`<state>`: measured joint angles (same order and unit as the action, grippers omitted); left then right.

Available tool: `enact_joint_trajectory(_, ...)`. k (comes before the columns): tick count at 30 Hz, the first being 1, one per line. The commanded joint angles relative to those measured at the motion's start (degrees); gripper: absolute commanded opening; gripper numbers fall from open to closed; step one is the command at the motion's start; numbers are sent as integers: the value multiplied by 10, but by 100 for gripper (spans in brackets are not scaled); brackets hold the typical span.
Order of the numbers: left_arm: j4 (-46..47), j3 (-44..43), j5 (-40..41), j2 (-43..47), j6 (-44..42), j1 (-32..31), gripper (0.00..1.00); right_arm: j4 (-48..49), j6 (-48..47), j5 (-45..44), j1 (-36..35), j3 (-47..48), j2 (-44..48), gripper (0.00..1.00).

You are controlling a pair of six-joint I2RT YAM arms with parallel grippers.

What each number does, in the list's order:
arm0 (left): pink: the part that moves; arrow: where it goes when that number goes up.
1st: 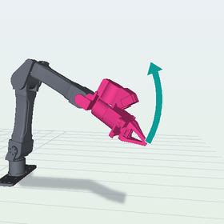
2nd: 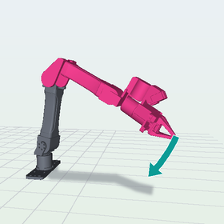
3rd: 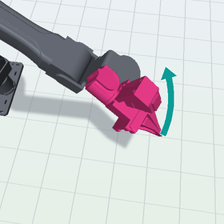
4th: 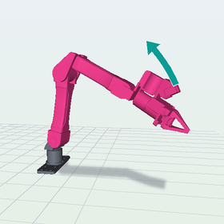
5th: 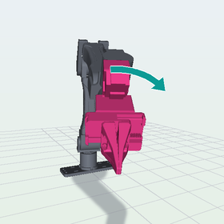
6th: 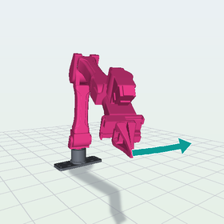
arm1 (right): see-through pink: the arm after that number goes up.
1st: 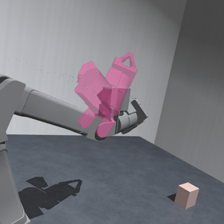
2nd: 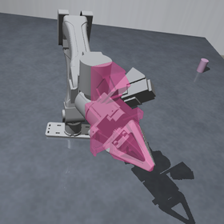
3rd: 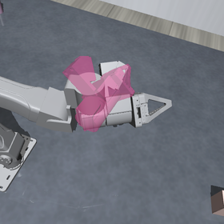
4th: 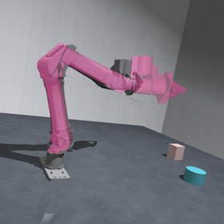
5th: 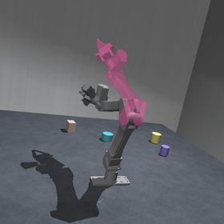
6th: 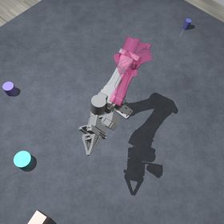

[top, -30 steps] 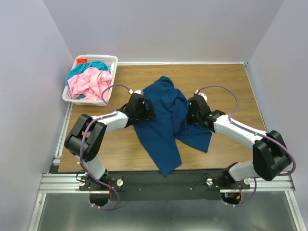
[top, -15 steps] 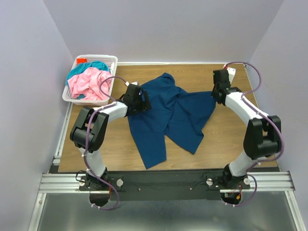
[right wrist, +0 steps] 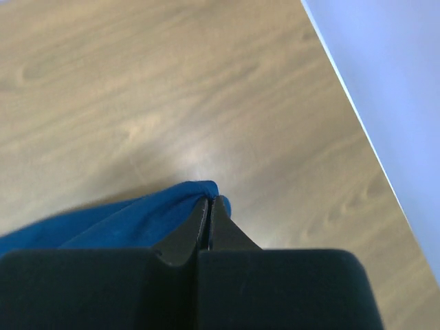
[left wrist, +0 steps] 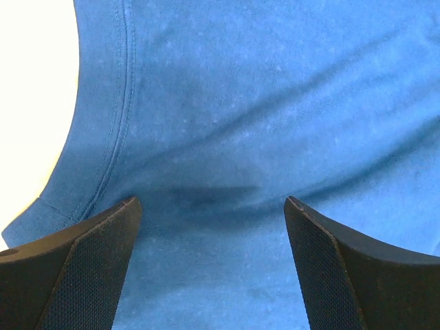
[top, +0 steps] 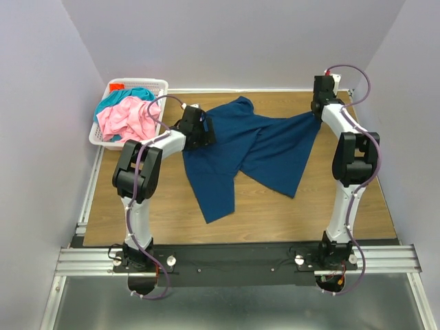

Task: Fold and stack the t-shirts
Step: Flatten the tshirt out

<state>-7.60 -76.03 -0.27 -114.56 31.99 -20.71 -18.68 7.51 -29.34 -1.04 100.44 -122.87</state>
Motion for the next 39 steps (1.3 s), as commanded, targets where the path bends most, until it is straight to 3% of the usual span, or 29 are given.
enact_joint_trajectory(1, -37, -44, 5, -40, -30, 3, 93, 7, -42, 4, 4, 92, -68, 1)
enact_joint_trajectory(7, -56, -126, -3, -48, -49, 8, 93, 7, -67, -2, 8, 214, -136, 2)
enact_joint_trajectory(10, -78, -168, 40, -30, -56, 10, 93, -3, -64, 2, 8, 237, -117, 22)
enact_joint_trajectory(11, -84, -168, 45, -8, -56, 10, 93, -6, -51, 11, 9, 224, -100, 57)
enact_joint_trajectory(13, -74, -138, 49, 25, -52, 7, 93, -6, -23, 44, 8, 159, -27, 97)
enact_joint_trajectory(14, -65, -116, 50, 65, -47, 4, 93, -6, -9, 53, 8, 134, 3, 100)
enact_joint_trajectory(22, -50, 153, 74, 243, 27, -79, 93, 2, 124, 188, 9, -190, 290, 100)
enact_joint_trajectory(28, -55, 335, 78, 359, 110, -164, 93, 8, 169, 268, 8, -365, 426, 100)
enact_joint_trajectory(33, -78, 387, 75, 430, 182, -233, 93, 8, 202, 275, 8, -446, 503, 100)
enact_joint_trajectory(39, -134, 393, 91, 436, 224, -282, 93, 8, 205, 281, 8, -478, 524, 100)
